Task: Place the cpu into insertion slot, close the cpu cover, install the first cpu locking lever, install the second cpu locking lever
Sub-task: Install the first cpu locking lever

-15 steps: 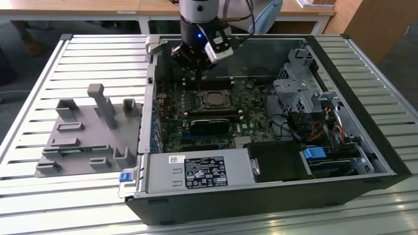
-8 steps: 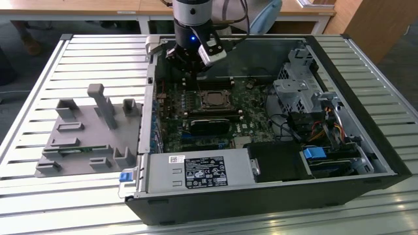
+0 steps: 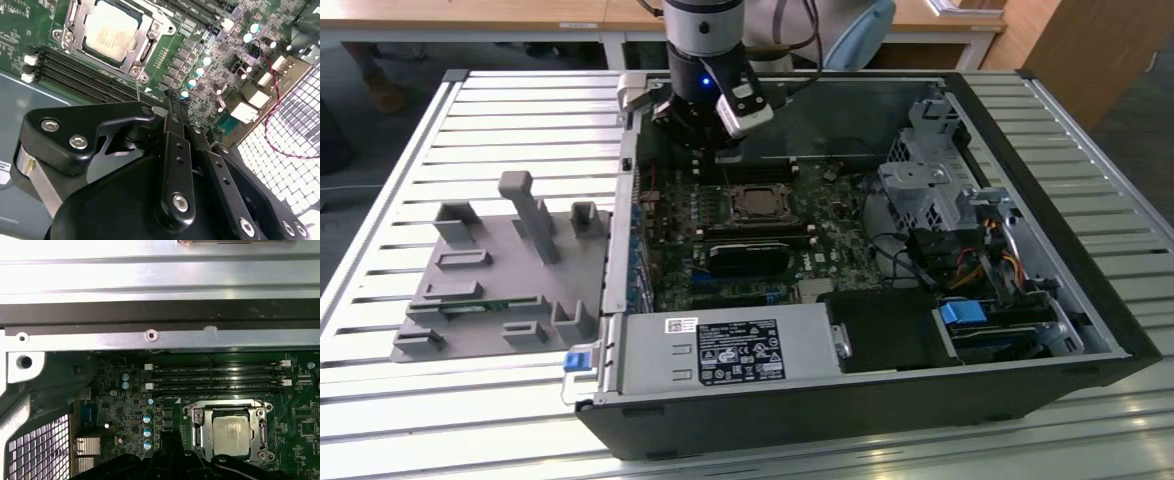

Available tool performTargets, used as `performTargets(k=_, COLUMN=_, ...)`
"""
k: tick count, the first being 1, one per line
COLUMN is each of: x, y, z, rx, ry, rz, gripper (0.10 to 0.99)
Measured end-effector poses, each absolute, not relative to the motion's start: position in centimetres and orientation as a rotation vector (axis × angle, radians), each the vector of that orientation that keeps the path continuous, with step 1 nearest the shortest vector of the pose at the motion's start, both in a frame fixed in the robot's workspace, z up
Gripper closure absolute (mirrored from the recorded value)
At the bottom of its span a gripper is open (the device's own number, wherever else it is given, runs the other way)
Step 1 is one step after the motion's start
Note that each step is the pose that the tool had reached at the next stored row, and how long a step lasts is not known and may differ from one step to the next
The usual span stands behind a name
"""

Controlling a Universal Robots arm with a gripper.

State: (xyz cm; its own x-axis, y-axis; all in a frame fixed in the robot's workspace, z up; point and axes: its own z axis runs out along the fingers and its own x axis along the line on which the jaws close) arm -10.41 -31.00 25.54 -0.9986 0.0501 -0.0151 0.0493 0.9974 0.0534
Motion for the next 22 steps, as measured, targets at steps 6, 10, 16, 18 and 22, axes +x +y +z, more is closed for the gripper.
performTargets(k=6, x=-10.6, y=-30.1, z=25.5, rx=0.078, ry=3.123, rz=0.083, gripper=0.969)
performTargets(k=10, x=-10.6, y=-29.5, z=25.5, rx=0.078, ry=3.123, rz=0.083, gripper=0.969)
performTargets(k=16, x=-10.4, y=-29.2, z=25.4, rx=0.078, ry=3.123, rz=0.083, gripper=0.969)
performTargets(k=18, x=-10.1, y=-29.2, z=25.4, rx=0.078, ry=3.123, rz=0.083, gripper=0.969)
performTargets(k=22, x=-9.5, y=-29.1, z=25.3, rx=0.078, ry=3.123, rz=0.083, gripper=0.969)
